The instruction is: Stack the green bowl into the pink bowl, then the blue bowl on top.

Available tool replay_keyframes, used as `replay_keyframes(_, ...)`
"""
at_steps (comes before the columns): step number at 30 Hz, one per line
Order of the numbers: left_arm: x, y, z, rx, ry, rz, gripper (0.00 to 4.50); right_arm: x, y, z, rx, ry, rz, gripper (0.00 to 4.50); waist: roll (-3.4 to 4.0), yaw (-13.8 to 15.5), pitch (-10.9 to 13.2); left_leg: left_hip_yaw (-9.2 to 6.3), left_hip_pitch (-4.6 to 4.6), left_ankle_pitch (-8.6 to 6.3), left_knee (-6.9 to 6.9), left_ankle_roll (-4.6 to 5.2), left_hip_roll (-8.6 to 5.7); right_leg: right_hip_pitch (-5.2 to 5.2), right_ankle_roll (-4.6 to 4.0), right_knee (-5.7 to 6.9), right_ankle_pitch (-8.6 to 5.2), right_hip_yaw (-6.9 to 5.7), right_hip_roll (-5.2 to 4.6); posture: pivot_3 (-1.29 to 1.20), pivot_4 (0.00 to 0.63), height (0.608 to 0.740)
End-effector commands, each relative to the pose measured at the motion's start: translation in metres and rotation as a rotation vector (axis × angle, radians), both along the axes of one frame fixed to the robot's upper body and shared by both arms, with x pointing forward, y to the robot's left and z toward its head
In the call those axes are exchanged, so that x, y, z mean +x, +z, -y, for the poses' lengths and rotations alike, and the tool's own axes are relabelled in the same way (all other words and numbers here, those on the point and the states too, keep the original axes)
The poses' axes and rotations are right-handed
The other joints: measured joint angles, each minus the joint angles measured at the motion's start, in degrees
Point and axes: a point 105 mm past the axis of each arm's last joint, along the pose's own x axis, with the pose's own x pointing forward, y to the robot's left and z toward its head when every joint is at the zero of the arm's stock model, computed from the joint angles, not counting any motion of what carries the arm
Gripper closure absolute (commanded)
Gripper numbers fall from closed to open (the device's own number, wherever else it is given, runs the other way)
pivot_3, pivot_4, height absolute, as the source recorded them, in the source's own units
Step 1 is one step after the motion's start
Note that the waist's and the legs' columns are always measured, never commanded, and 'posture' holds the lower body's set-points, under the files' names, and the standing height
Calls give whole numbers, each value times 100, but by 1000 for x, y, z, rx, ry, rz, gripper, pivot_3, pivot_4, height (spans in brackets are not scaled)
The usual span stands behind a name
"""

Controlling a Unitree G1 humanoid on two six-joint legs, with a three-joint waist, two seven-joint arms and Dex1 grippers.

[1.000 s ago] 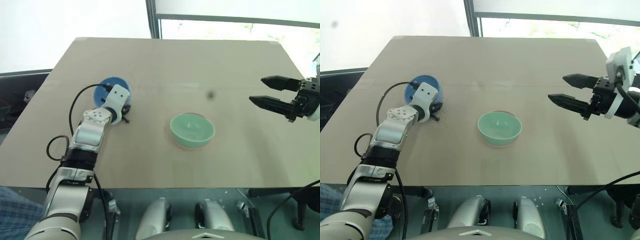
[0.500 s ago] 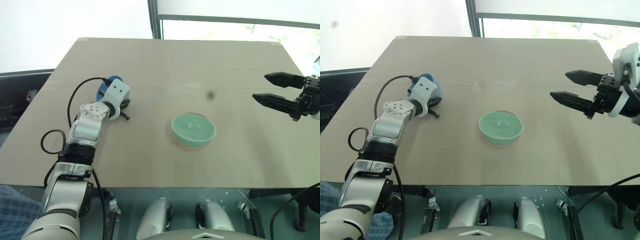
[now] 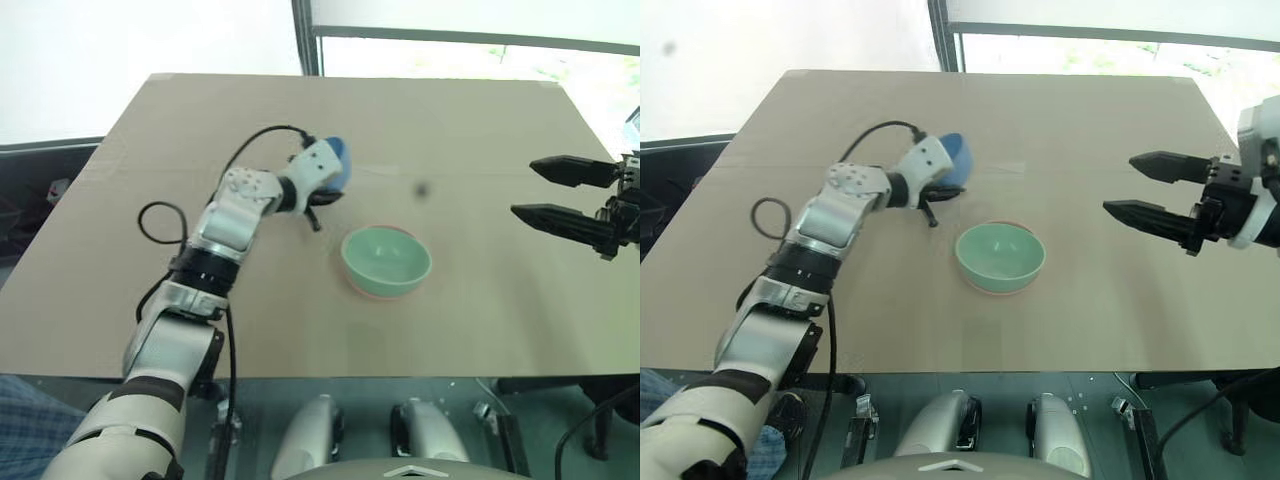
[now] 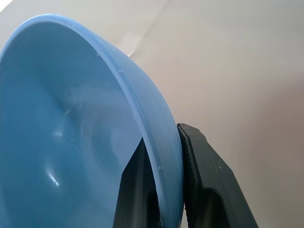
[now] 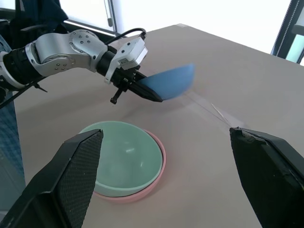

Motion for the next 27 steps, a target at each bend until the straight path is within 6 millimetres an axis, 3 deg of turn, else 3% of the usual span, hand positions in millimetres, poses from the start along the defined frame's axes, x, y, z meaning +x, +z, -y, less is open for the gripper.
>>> replay_keyframes(1, -21, 38, 32, -15, -173, 100, 4430, -8, 13, 2, -14, -8, 64, 0, 0, 0, 0, -1, 0, 0, 1, 0, 0, 0, 0, 1, 0, 0, 1, 0, 150, 740)
replay_keyframes(6, -65, 46, 51, 36, -418, 89, 4430, -10, 11, 4, -23, -29, 60, 0, 0, -9, 0, 2, 5, 1, 3, 0, 2, 3, 0, 6, 0, 0, 5, 0, 150, 740)
replay_keyframes(13, -100, 36, 34, 159, -598, 75, 4430, -9, 11, 7, -25, -49, 60, 0, 1, -8, 0, 4, 19, 1, 5, 0, 5, 12, 0, 9, 0, 2, 10, 0, 150, 740)
replay_keyframes(15, -113, 30, 27, 186, -655, 44, 3523, -7, 10, 8, -29, -53, 57, 0, 1, -8, 1, 4, 20, 2, 6, 0, 5, 15, 0, 10, 0, 2, 10, 0, 150, 740)
replay_keyframes(18, -117, 27, 25, 177, -674, 44, 2876, -6, 10, 7, -32, -48, 54, 0, -1, 11, 2, 3, 22, 1, 11, 1, 3, 22, 1, 8, -1, 1, 10, 0, 150, 740)
replay_keyframes(24, -124, 35, 32, 52, -723, 47, 627, -3, 9, 7, -33, -43, 51, 0, -2, -1, 2, 4, 21, 0, 16, 3, 4, 23, 2, 9, -1, 1, 15, 0, 150, 740)
replay_keyframes(27, -125, 40, 29, -12, -705, 26, 627, -3, 7, 6, -33, -37, 46, 0, -2, -6, 2, 4, 23, 1, 16, 3, 7, 23, 2, 11, -1, 1, 19, 0, 150, 740)
